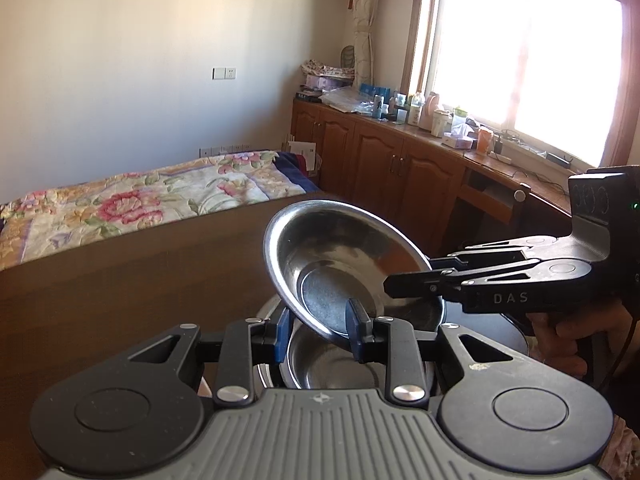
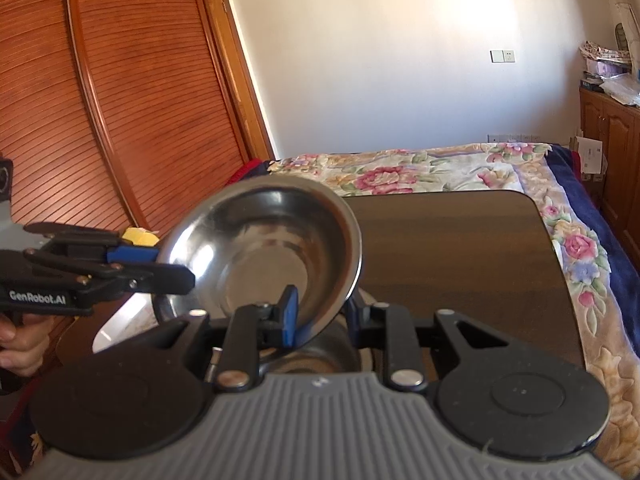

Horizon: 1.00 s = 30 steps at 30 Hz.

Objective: Organize plates and bowls

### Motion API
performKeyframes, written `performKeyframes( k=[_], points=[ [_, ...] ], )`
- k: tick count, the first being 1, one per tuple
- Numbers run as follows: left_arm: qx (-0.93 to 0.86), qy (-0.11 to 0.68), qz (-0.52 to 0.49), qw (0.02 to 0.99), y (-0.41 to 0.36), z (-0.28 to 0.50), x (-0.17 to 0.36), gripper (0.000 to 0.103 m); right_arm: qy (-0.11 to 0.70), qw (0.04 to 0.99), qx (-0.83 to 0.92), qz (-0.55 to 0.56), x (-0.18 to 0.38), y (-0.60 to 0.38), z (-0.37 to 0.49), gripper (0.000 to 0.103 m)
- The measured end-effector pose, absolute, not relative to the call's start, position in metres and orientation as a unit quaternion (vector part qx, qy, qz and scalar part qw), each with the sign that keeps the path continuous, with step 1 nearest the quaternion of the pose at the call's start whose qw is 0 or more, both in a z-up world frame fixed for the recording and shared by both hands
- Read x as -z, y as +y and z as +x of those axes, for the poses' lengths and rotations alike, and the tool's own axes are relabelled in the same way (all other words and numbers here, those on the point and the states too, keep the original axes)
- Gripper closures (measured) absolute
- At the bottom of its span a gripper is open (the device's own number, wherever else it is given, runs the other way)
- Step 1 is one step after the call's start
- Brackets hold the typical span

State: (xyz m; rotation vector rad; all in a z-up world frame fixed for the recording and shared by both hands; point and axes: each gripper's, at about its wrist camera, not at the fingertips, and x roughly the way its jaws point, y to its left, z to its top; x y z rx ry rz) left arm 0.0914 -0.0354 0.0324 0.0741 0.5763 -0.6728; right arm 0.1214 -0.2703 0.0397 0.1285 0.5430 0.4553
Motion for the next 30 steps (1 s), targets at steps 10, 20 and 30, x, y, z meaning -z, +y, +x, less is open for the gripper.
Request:
performKeyframes(
  k=[10,20,30],
  points=[
    [0.318,0.3,0.029,0.899,-0.034,0.086,-0.01,0.074,0.282,0.929,-0.228,0.072,-0.022,-0.267,0.11,0.076],
    [0.311,0.305,0.025,0.9,-0.039,0.083,0.003,0.074,0.277,0.932,-0.214,0.093,-0.013,-0.27,0.101,0.077],
    [0.296,0.306,0.052,0.903,-0.045,0.082,0.007,0.074,0.269,0.943,-0.189,0.043,-0.01,-0.26,0.097,0.077]
  ],
)
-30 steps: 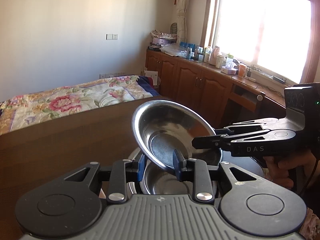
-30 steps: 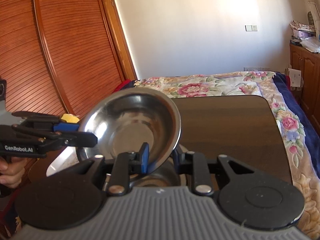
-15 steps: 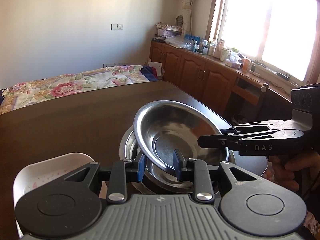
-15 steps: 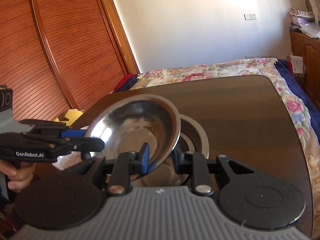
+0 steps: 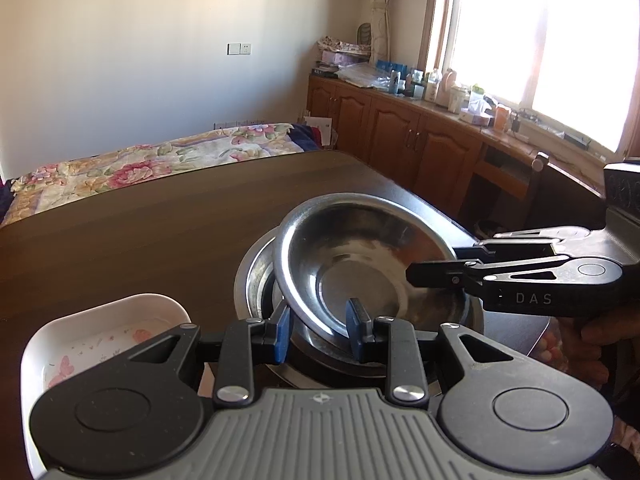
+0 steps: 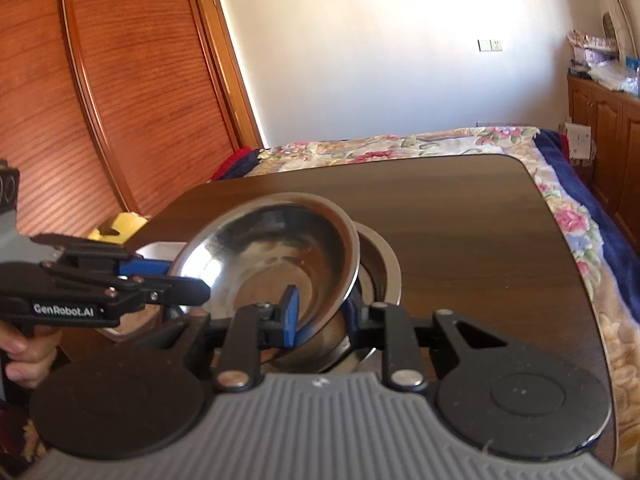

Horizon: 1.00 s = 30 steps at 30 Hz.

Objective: Organize plates and bowls

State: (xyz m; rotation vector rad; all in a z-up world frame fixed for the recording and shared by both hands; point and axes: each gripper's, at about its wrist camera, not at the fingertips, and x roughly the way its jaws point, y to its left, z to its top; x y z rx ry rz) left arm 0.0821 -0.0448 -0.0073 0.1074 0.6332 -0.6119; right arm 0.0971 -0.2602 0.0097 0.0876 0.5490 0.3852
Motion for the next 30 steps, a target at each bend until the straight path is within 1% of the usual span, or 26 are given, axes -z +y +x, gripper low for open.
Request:
performKeyframes(
  k=[4,15,22,24,25,26,27,29,30],
  points=[
    [0.29,0.307,0.063,0.904,-0.046,0.083,0.011,0.074,0.266,0.947,-0.177,0.02,-0.01,-0.257,0.097,0.077],
    [0.284,0.304,0.051,0.908,-0.046,0.081,0.01,0.074,0.265,0.95,-0.164,0.0,-0.01,-0.255,0.099,0.076],
    [0.272,0.283,0.047,0.919,-0.044,0.072,0.01,0.073,0.249,0.956,-0.152,-0.016,-0.009,-0.254,0.094,0.076],
    [0.268,0.272,0.036,0.924,-0.042,0.07,0.009,0.071,0.239,0.96,-0.149,-0.012,-0.009,-0.255,0.089,0.076],
    [0.264,0.266,0.031,0.927,-0.041,0.068,0.009,0.067,0.229,0.962,-0.146,-0.01,-0.009,-0.256,0.086,0.076],
    [0.26,0.26,0.027,0.93,-0.04,0.067,0.008,0.061,0.219,0.965,-0.142,-0.008,-0.009,-0.257,0.082,0.076],
    [0.256,0.251,0.024,0.933,-0.041,0.066,0.007,0.057,0.21,0.968,-0.137,-0.005,-0.008,-0.257,0.078,0.076],
    [0.244,0.237,0.019,0.94,-0.04,0.062,0.008,0.042,0.196,0.972,-0.126,0.01,-0.006,-0.26,0.072,0.076],
    [0.24,0.231,0.015,0.943,-0.039,0.061,0.008,0.04,0.189,0.974,-0.123,0.019,-0.005,-0.262,0.069,0.075]
  ],
)
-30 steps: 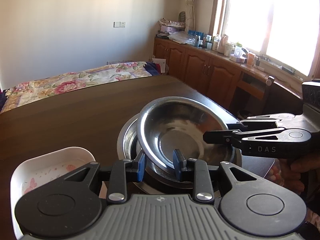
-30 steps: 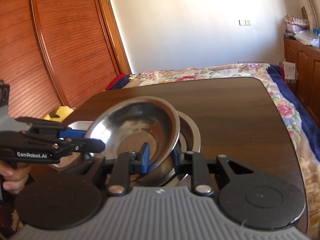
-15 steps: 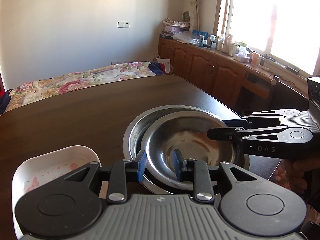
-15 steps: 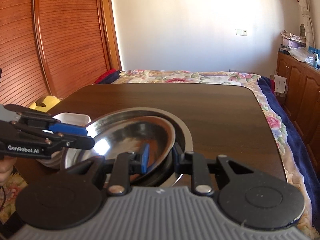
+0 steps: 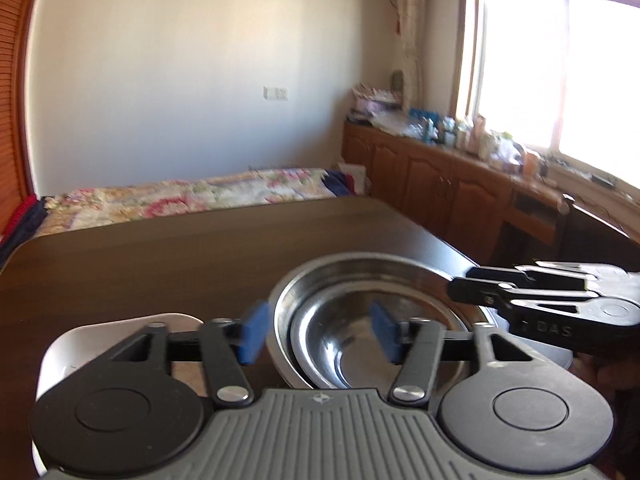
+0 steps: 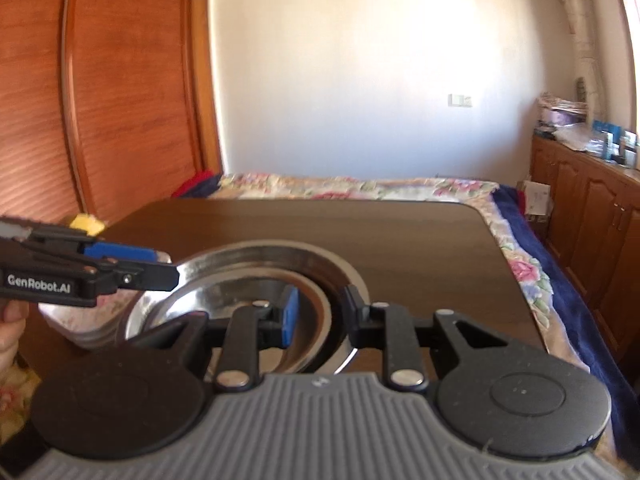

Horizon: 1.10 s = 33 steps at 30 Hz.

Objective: Organize plates and bowls

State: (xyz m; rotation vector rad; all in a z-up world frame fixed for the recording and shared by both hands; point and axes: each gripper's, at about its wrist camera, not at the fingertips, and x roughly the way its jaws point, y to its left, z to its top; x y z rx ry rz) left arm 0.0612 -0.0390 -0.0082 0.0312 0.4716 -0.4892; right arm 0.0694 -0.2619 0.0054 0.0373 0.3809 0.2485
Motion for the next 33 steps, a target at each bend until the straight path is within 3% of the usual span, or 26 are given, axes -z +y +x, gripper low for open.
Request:
performKeyframes(
  k=[6,8,10,17,22,25,33],
  points=[
    [0.219,0.215,0.002,0.952,-0.035,0.061,0.018,0.021,0.176,0.976,-0.117,0.052,0.001,-0.271,0.069,0.059],
    [0.214,0.214,-0.007,0.953,-0.033,0.061,0.022,0.016,0.169,0.977,-0.117,0.055,0.003,-0.272,0.068,0.043],
    [0.213,0.217,-0.014,0.952,-0.032,0.061,0.027,0.016,0.169,0.977,-0.115,0.059,0.006,-0.272,0.069,0.038],
    [0.206,0.223,-0.007,0.953,-0.033,0.06,0.034,0.012,0.174,0.976,-0.111,0.064,0.013,-0.27,0.071,0.026],
    [0.213,0.23,-0.01,0.95,-0.032,0.062,0.037,0.012,0.176,0.977,-0.109,0.06,0.015,-0.269,0.072,0.025],
    [0.219,0.231,-0.008,0.948,-0.033,0.062,0.038,0.015,0.18,0.975,-0.11,0.065,0.018,-0.27,0.072,0.025],
    [0.231,0.247,0.0,0.941,-0.038,0.06,0.044,0.046,0.188,0.973,-0.121,0.064,0.021,-0.267,0.073,0.027]
  ],
)
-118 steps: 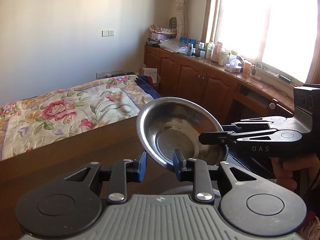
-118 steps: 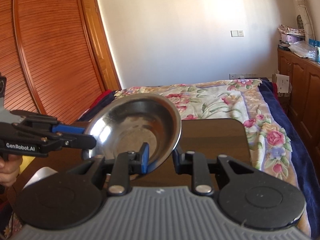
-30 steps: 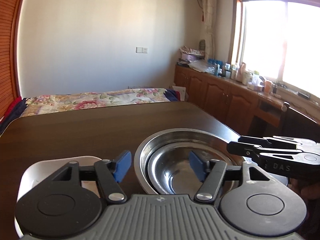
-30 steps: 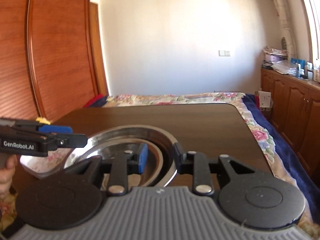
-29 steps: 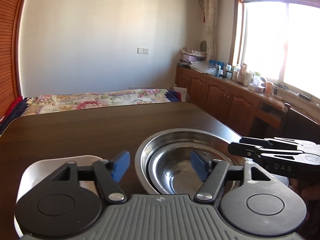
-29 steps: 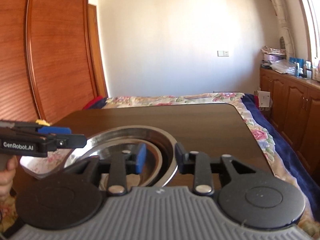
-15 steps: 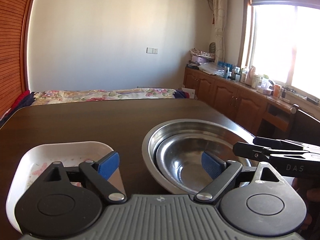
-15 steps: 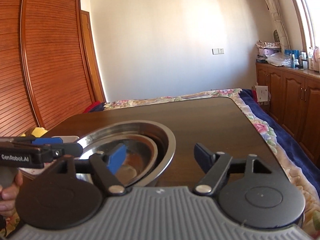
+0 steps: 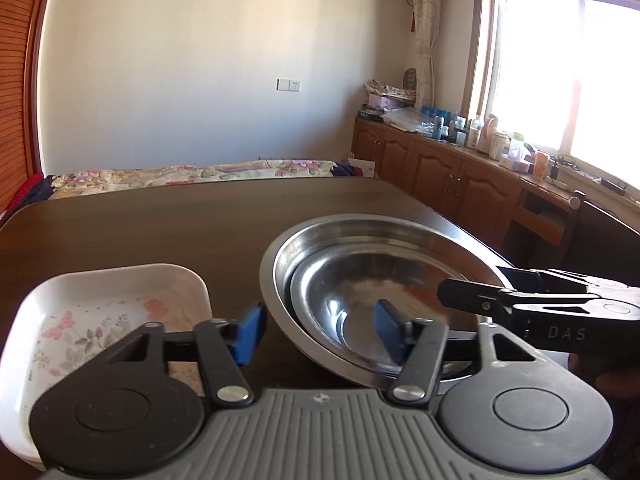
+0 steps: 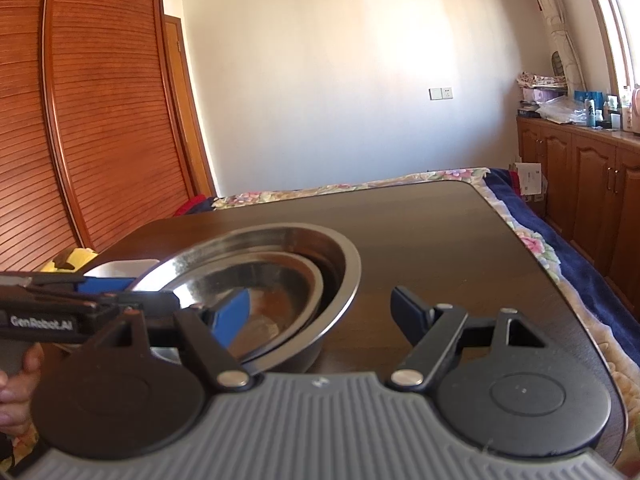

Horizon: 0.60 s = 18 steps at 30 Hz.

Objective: Organize plates and bowls

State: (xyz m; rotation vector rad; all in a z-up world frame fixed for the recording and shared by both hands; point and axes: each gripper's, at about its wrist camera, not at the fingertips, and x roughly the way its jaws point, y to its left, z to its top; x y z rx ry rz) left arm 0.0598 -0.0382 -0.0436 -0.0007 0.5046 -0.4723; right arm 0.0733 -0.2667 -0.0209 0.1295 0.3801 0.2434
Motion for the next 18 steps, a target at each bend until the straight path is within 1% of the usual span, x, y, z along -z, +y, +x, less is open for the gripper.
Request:
performKeyframes(
  k=[2,3,5,9,10,13,14,18],
  points=[
    [0.23,0.25,-0.002,0.94,-0.0385,0.0604,0.0442,0.052,0.191,0.972,-0.123,0.064,0.0216,-0.2658,0.0742,0.032],
    [0.23,0.251,-0.002,0.94,-0.0388,0.061,0.0445,0.052,0.191,0.972,-0.124,0.064,0.022,-0.2654,0.0745,0.033],
    [0.229,0.252,-0.003,0.94,-0.0388,0.0616,0.045,0.055,0.191,0.972,-0.124,0.062,0.0232,-0.2652,0.0746,0.041],
    [0.228,0.253,-0.006,0.94,-0.039,0.0618,0.0443,0.055,0.19,0.971,-0.127,0.063,0.0245,-0.2647,0.0758,0.05],
    [0.227,0.253,-0.006,0.94,-0.0389,0.0618,0.0442,0.057,0.19,0.971,-0.128,0.063,0.0246,-0.265,0.0763,0.054],
    [0.229,0.253,-0.008,0.94,-0.0378,0.0625,0.0437,0.062,0.183,0.973,-0.127,0.06,0.0245,-0.2643,0.0751,0.057],
    [0.229,0.253,-0.007,0.94,-0.038,0.0623,0.0435,0.062,0.182,0.973,-0.127,0.059,0.0243,-0.2641,0.0751,0.059],
    [0.229,0.253,-0.008,0.94,-0.0368,0.0634,0.0435,0.063,0.182,0.974,-0.12,0.054,0.0235,-0.2631,0.0761,0.061]
  ],
)
